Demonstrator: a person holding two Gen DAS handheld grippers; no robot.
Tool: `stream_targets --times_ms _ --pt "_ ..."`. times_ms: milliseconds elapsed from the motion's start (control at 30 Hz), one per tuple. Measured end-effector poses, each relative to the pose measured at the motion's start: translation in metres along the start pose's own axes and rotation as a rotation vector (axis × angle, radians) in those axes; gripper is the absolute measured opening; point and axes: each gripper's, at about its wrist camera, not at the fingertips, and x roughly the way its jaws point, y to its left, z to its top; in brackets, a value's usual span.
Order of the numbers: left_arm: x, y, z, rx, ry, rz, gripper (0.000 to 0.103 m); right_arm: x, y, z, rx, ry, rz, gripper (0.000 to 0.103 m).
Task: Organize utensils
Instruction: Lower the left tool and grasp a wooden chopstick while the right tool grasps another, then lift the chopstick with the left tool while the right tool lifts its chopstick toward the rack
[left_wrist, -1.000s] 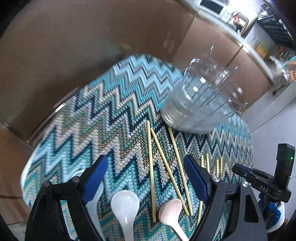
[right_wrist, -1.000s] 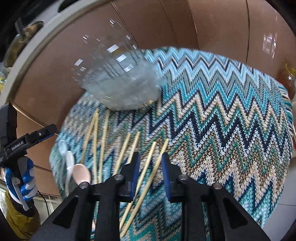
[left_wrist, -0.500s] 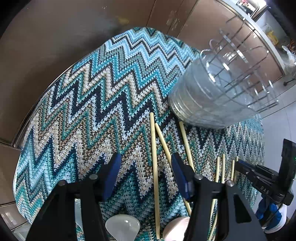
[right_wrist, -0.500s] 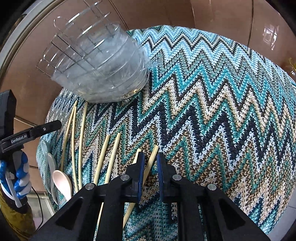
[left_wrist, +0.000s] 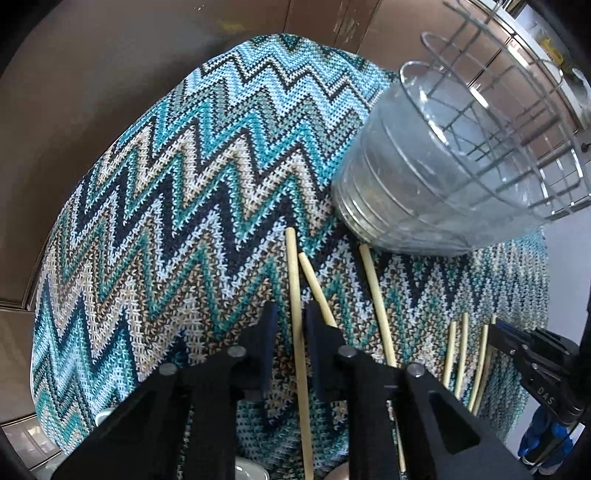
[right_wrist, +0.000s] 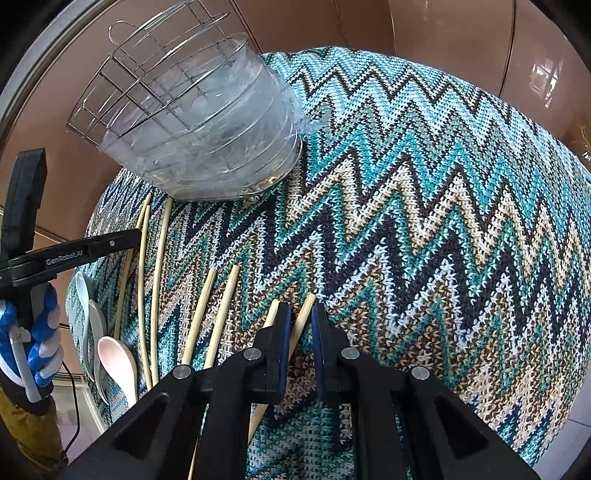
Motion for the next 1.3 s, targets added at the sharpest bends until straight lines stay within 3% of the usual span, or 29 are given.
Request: stream_targets --times_ms 67,233,333,500,600,667,900,1033,1133,1300 --pt "0.0 -0.003 0.004 -0.002 -0.002 0.002 0.005 0.001 0.001 0.001 -0.006 -0.001 0.001 0.01" --pt "-0.007 0.001 -0.003 -0.027 -0.038 -0.036 0.005 -0.005 -0.005 -0.008 0.004 -0.021 0.022 0.008" --pt "-0.023 0.005 -0.009 -0.039 -0.089 -0.063 0.005 -0.014 -0.008 -0.014 0.008 -0.046 0.048 0.008" --pt "-0.065 0.003 -0.021 -0.016 -0.217 -0.047 0.005 -0.05 -0.002 -0.025 -0.022 -0.144 0.085 0.007" --pt "-0.1 0.005 -0.028 -0.007 -0.315 -0.036 0.005 -0.086 0.008 -0.034 -0.063 -0.241 0.11 0.006" --pt "-0.134 0.0 -0.032 -0.004 -0.428 -0.044 0.005 -0.114 0.016 -0.038 -0.103 -0.324 0.118 0.005" --pt "-0.244 -0.013 -0.022 -0.06 -0.824 -0.133 0.005 -0.225 0.063 -0.018 -0.229 -0.73 0.129 0.005" --pt "-0.268 -0.023 -0.007 -0.109 -0.994 -0.136 0.005 -0.253 0.079 0.004 -0.264 -0.916 0.126 0.005" --pt "-0.265 -0.031 0.011 -0.139 -1.055 -0.117 0.005 -0.251 0.086 0.023 -0.283 -0.971 0.104 0.005" --pt "-0.241 -0.031 0.032 -0.188 -1.055 -0.133 0.005 -0.237 0.09 0.035 -0.315 -0.975 0.049 0.005"
